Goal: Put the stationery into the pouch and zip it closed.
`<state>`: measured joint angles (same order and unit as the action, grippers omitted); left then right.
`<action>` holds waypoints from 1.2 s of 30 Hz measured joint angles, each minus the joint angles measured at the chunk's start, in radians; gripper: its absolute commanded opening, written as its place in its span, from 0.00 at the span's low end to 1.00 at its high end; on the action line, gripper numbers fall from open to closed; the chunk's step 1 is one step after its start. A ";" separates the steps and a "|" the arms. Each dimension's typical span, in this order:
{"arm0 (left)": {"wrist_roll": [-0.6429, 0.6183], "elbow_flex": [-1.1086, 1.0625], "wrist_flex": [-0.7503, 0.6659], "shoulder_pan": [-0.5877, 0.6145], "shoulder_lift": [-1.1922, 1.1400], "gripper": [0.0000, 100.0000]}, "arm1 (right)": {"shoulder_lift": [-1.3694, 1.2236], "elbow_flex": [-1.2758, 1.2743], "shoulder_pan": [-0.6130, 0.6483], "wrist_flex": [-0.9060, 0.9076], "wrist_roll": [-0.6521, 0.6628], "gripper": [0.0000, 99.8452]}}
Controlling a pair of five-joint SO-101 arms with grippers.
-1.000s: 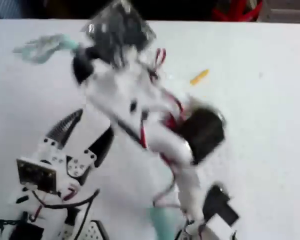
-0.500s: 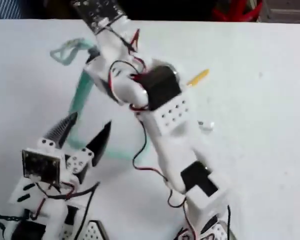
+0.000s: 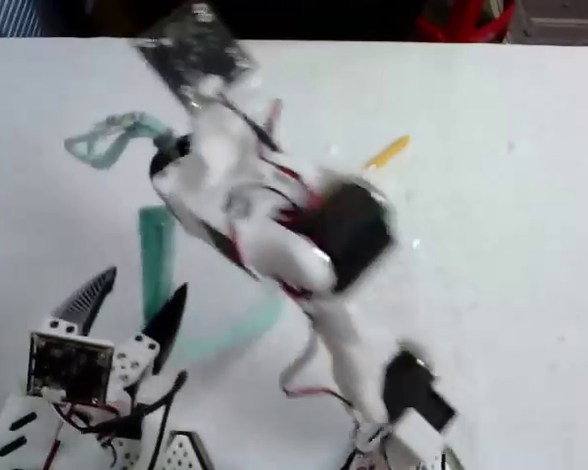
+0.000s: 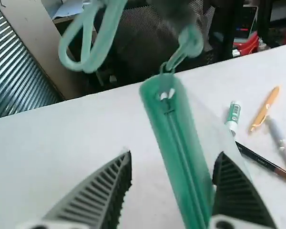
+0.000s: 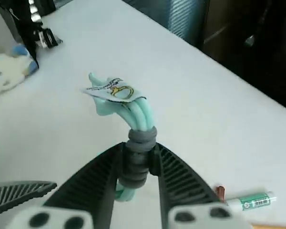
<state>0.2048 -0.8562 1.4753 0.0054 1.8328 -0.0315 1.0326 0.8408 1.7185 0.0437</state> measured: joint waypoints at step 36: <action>0.100 -0.160 -0.126 -0.218 0.000 0.31 | 0.694 -0.635 -0.084 -0.005 0.265 0.02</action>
<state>0.3046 -1.0157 1.3495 -0.2125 1.8328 0.6621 0.3974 0.7564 1.7139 0.3092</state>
